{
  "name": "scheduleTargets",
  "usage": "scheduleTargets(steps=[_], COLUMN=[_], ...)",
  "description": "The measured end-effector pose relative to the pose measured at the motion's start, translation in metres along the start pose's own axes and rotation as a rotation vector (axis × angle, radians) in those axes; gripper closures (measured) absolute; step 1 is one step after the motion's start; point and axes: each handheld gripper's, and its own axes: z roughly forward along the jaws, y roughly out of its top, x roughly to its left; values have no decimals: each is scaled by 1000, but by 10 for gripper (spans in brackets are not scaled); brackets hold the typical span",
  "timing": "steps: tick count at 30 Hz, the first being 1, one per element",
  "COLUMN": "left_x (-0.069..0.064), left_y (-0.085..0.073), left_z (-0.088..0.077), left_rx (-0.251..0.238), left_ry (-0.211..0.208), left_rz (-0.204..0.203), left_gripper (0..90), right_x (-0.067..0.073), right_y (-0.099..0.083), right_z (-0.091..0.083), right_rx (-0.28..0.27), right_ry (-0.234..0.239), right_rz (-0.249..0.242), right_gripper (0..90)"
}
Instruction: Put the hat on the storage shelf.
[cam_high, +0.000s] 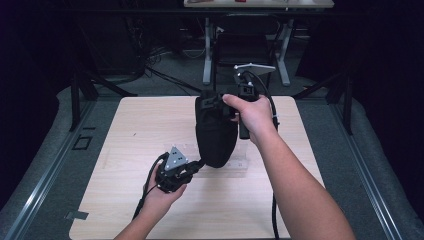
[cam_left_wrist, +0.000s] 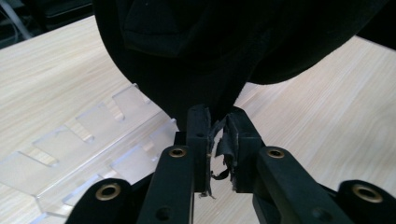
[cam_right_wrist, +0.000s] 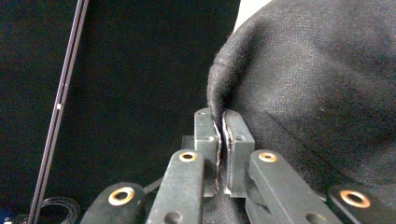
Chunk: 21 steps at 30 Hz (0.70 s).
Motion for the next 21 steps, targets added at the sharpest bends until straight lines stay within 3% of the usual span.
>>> scheduleTargets(steps=[2,14,21], left_x=[1,0,7], left_y=[0,-1,-9], left_z=[0,-1,0], left_rx=[3,17,50], left_ry=[-2,33,64], left_rz=[-14,5,14], left_gripper=[827,845,856], right_x=[0,5,0], right_y=[0,0,0], right_z=[0,-12,-22], right_rx=[1,-29,-39], right_ry=[4,49,40], right_rz=[0,4,9], right_gripper=[845,786,792])
